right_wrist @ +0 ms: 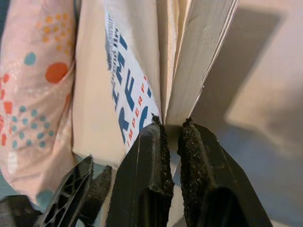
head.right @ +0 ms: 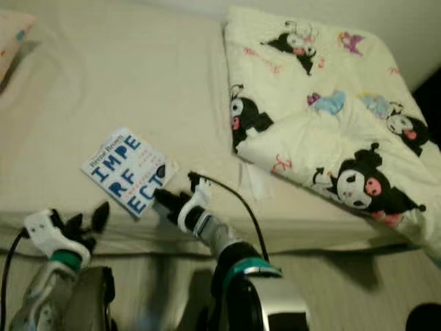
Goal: Clean up the room
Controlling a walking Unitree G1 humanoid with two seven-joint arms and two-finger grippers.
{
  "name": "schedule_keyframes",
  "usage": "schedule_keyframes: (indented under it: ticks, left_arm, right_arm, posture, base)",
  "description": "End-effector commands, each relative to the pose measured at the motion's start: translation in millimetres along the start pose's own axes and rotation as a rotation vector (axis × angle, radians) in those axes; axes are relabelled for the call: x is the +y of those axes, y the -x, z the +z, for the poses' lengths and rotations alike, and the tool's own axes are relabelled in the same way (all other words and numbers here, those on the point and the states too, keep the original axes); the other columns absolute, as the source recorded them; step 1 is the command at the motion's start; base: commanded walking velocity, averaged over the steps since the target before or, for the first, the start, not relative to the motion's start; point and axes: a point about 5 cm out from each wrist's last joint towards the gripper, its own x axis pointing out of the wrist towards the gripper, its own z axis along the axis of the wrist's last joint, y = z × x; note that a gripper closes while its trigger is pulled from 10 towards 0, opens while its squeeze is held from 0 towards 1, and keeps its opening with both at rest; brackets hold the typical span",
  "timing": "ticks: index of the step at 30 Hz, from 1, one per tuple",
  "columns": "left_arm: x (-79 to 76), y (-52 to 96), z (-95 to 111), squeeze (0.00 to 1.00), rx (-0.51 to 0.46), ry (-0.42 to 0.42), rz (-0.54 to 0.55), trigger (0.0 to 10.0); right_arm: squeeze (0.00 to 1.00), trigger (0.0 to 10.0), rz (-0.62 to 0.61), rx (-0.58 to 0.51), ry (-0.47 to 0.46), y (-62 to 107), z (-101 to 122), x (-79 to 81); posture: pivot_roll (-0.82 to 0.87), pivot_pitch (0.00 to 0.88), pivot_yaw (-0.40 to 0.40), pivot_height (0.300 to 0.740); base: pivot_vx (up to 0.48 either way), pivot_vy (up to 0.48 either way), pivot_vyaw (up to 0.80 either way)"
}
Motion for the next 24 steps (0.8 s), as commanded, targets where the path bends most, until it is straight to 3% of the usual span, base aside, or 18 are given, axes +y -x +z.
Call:
schedule_keyframes:
  ticks: [1, 3, 5, 13, 24]
  left_arm:
    - [7.6, 5.7, -10.4, 1.0, 0.024, 0.05, 0.024, 10.0]
    - [8.4, -1.1, -10.5, 1.0, 0.023, 0.175, -0.054, 10.0]
    - [6.1, -6.4, -9.1, 1.0, 0.028, 0.236, -0.112, 10.0]
    - [12.6, -17.9, -15.0, 1.0, 0.072, 0.329, -0.076, 10.0]
    - [9.0, -31.3, -20.7, 1.0, 0.116, 0.483, -0.108, 10.0]
  right_arm:
    - [0.0, 0.0, 0.102, 0.03, -0.039, -19.2, -16.7, 30.8]
    - [0.0, 0.0, 0.137, 0.054, -0.025, -19.9, -16.7, 34.3]
    - [0.0, 0.0, 0.162, 0.071, -0.016, -19.7, -16.8, 36.0]
    - [0.0, 0.0, 0.185, 0.077, -0.033, -19.0, -16.1, 36.7]
    - [0.0, 0.0, 0.256, 0.152, -0.051, -16.8, -24.9, 39.5]
  posture:
    - [0.15, 0.151, -0.133, 0.566]
    - [0.13, 0.163, -0.132, 0.566]
    - [0.12, 0.155, -0.129, 0.566]
    - [0.12, 0.15, -0.123, 0.566]
    - [0.1, 0.143, -0.114, 0.566]
  base:
    - [0.0, 0.0, 0.0]
    - [0.0, 0.0, 0.0]
    - [0.0, 0.0, 0.0]
    - [0.0, 0.0, 0.0]
    - [0.0, 0.0, 0.0]
